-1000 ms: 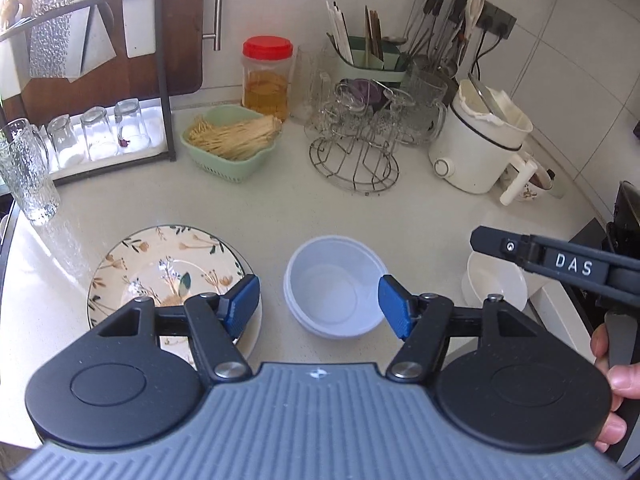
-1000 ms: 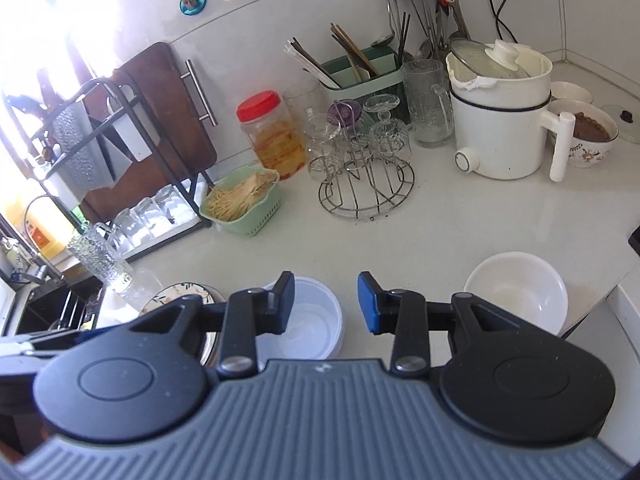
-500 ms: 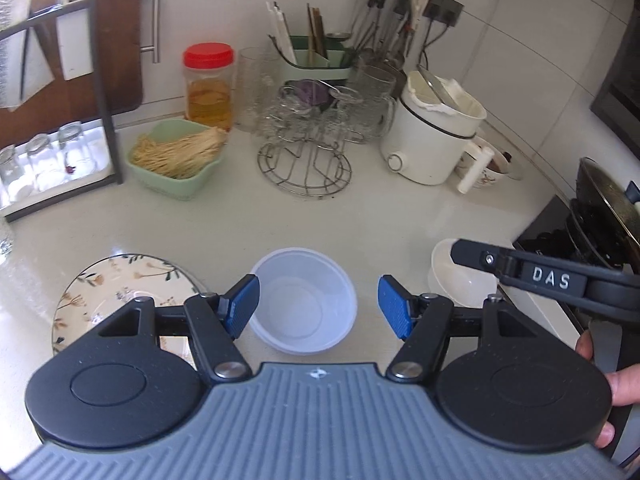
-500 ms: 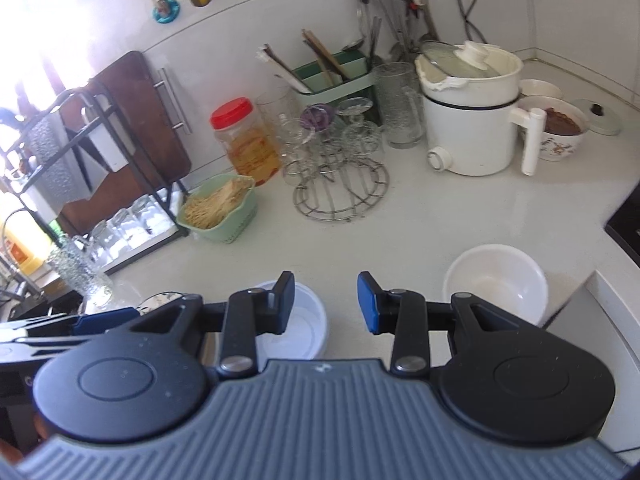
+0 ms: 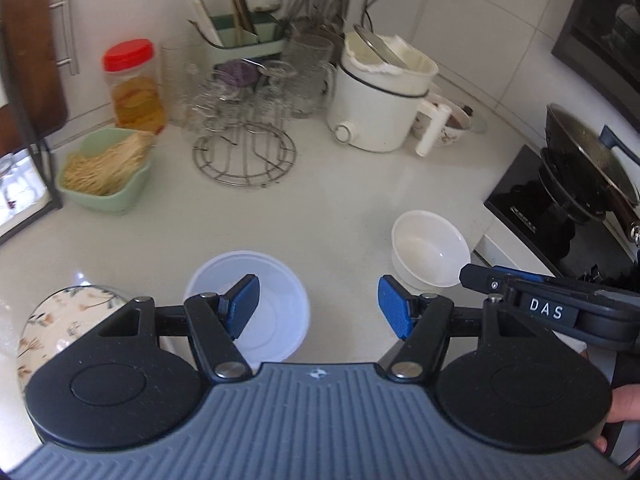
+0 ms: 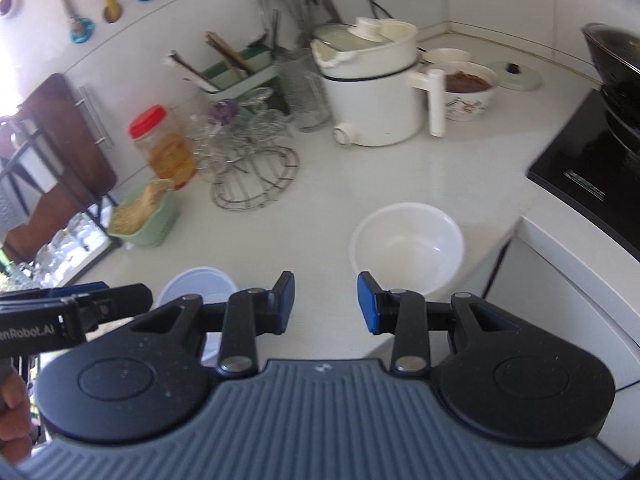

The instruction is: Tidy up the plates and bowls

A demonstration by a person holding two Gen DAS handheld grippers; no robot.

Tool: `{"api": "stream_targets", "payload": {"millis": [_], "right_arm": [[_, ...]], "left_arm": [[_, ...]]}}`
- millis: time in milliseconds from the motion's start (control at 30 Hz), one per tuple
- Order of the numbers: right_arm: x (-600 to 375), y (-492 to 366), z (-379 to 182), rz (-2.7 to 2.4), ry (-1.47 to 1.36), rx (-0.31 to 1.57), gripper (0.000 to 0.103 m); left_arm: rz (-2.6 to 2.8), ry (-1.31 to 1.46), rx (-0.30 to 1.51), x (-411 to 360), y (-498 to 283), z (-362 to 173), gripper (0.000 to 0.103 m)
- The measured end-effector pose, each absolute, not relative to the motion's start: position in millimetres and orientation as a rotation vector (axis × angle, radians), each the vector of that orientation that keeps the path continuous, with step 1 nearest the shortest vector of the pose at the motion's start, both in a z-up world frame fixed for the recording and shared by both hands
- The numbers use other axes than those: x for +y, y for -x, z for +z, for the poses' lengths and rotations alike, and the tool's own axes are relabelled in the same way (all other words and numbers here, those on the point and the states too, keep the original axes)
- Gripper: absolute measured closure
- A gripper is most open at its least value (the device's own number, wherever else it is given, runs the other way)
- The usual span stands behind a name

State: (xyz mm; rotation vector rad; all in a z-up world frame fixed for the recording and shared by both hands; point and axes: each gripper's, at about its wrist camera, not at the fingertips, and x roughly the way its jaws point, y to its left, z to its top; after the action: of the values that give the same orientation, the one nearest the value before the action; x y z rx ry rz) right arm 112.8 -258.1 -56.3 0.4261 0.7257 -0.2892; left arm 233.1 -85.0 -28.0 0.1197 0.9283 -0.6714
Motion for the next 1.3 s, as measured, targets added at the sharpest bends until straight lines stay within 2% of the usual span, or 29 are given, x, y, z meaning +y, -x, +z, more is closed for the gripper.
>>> {"api": "stream_targets", "payload": {"millis": [400,433,467,533,700,800,967,1100,1200,1233,1300], "right_arm": [[-323,-135,-85,-0.354,-0.403,0.807,0.065],[-330,-139,-88,-0.357,-0.406,0.826,0.061],[-336,-142,-90,-0.364,-0.402,0.844,0.045],[-350,-145,-92,-0.387,-0.407,0.841,0.023],[-374,-161,-111,-0.379,-0.451,0.877,0.027],[-382,-170,-124,-0.348,-0.471,0.911,0.035],[-393,-178,-146,-0.346,-0.497,0.987,0.057],[-398,-180,-153,-0.331,-0.529,1.012,0.067],[-399,-184,-158,-0.323,-0.535,1.023,0.075],[-399,-185,-159,-0.319,-0.540,1.027,0.081],[-398,-187,-159,-0.316,-0.529,1.028,0.085]], "left_arm": [[-0.674,-0.157,1.005,-170,-271,-71,0.032],[-0.666,-0.158,1.003,-180,-275,-72,0.032],[-0.662,-0.159,0.998,-188,-279,-72,0.032],[-0.657,-0.151,0.991,-203,-286,-74,0.032],[-0.661,-0.136,1.077,-230,-305,-93,0.032],[-0.659,-0.168,1.123,-245,-310,-112,0.032],[-0.658,-0.170,1.180,-258,-318,-129,0.032],[-0.683,-0.182,1.207,-266,-318,-136,0.033],[-0.731,-0.168,1.223,-271,-318,-137,0.036],[-0.750,-0.142,1.234,-271,-319,-138,0.038],[-0.755,-0.103,1.253,-270,-321,-139,0.047]]}}
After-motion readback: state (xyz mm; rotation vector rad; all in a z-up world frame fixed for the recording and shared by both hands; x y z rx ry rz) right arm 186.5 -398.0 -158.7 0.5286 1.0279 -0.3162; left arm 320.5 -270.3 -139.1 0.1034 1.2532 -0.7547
